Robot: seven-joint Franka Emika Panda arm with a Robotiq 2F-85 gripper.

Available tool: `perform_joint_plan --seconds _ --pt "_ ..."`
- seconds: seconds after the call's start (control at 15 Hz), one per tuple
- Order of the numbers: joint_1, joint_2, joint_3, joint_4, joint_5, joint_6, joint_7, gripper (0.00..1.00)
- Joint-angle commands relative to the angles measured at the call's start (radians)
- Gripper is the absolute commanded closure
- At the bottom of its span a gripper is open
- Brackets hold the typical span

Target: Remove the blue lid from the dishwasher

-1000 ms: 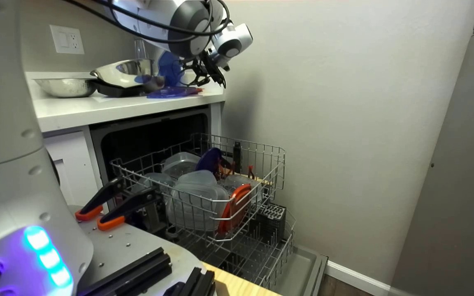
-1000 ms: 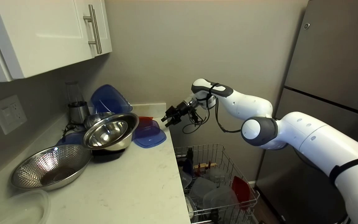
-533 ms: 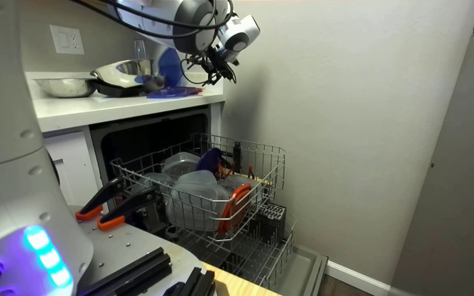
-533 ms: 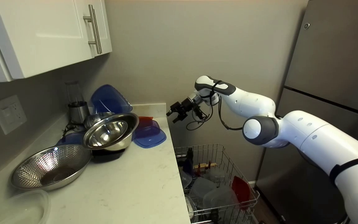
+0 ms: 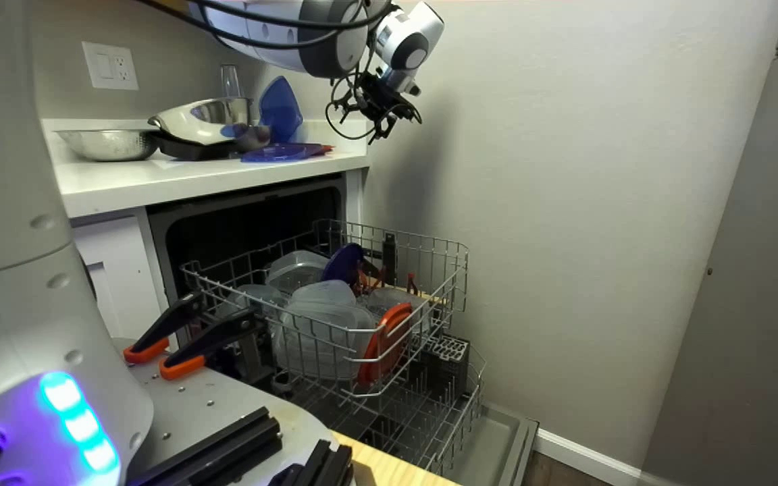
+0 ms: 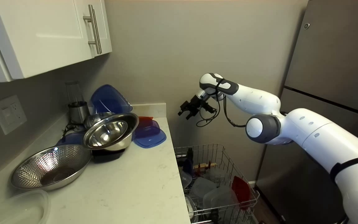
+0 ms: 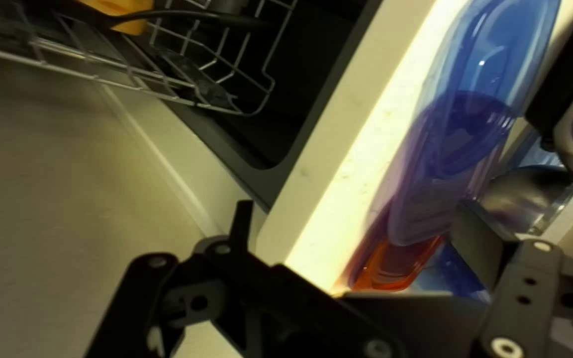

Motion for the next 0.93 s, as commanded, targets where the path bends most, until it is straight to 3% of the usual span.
perform_joint_plan --seconds 0.0,0.67,0.73,0.87 --pt "-0.013 -0.048 -0.068 -0.02 -0.095 -0.023 0.089 0.0" --pt "0.016 -0.099 -0.223 -0.013 -0.245 -0.16 0.158 0.0" --pt "0.006 -0.068 -0.198 -0.001 -0.213 -0.116 0.129 0.0" --pt "0.01 -0.074 -0.212 -0.001 -0.221 -0.128 0.13 0.0"
